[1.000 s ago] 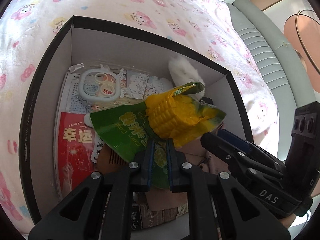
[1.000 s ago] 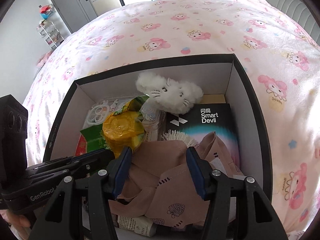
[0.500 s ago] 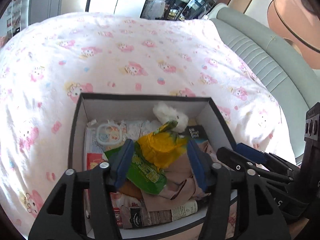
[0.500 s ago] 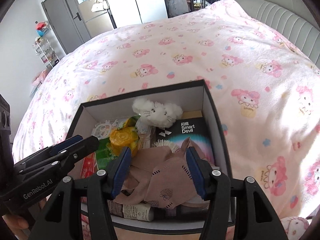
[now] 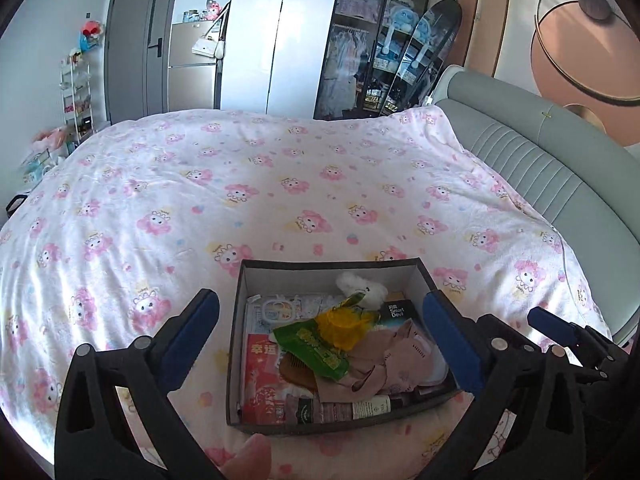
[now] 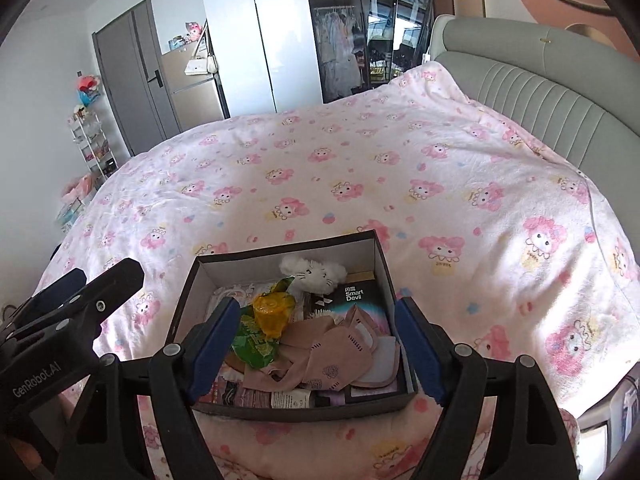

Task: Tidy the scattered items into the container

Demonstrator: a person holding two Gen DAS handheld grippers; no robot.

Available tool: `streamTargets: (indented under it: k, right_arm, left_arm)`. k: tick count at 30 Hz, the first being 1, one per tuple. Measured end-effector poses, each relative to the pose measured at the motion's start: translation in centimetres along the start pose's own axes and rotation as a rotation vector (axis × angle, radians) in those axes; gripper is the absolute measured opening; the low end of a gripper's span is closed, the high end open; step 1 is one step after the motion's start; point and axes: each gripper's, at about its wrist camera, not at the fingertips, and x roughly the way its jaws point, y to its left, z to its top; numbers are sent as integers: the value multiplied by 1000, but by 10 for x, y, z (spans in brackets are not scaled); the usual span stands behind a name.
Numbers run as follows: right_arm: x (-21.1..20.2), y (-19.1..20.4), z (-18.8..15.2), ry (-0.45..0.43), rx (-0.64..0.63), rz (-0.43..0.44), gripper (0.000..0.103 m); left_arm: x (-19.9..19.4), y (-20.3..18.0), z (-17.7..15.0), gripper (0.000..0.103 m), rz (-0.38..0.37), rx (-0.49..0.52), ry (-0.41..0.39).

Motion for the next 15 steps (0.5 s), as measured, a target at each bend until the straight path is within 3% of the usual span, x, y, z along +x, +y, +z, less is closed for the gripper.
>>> streamTargets:
  k: [9,15]
  right_arm:
    - [-30,-3,-52,14,-10,20,79]
    - [-37,-5,-61,2,-22,18,79]
  left_arm:
    - [-40,-4,-47,103,62,6,23]
    - [-53,0,-62,103,84,-13,30]
